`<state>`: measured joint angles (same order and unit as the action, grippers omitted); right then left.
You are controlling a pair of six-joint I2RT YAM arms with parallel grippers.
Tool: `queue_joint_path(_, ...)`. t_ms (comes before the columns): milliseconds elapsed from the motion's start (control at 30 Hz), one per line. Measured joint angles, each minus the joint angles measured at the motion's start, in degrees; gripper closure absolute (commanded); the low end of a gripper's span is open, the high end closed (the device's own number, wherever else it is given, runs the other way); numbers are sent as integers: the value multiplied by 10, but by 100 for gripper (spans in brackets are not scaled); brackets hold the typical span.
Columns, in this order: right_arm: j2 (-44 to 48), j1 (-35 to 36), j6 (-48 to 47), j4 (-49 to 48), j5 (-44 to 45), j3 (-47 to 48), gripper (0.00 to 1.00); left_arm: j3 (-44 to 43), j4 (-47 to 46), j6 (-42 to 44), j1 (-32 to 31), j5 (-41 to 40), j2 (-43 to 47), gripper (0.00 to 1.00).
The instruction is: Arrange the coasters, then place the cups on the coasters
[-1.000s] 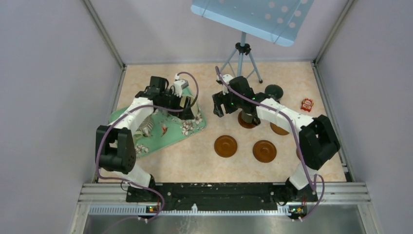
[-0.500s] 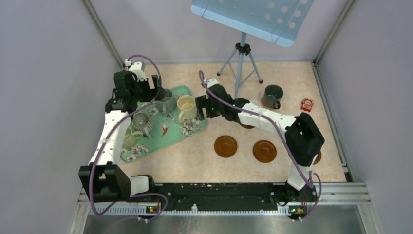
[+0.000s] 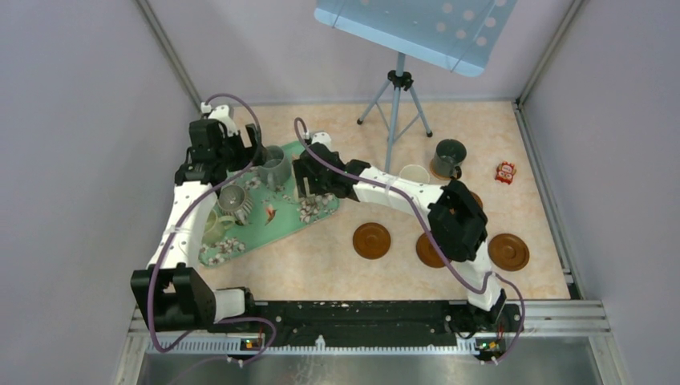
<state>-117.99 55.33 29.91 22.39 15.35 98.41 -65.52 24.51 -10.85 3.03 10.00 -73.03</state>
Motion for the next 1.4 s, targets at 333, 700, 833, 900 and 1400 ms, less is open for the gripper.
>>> queue_joint_path(333,-63,1,34,26,16,70,19,29,-1,11,0,6,2,1)
queue_joint_path(700,-120,5,50,53,43,135,25,30,-1,21,3,6,2,1)
queue_joint_path(833,-114,3,45,40,39,120,35,30,-1,21,3,6,2,1)
queue_joint_path(900,-103,0,40,27,31,93,37,31,-1,21,3,7,2,1)
queue_joint_path(1400,-69,-42,-70,7,-68,-4,49,34,-5,21,3,13,2,1)
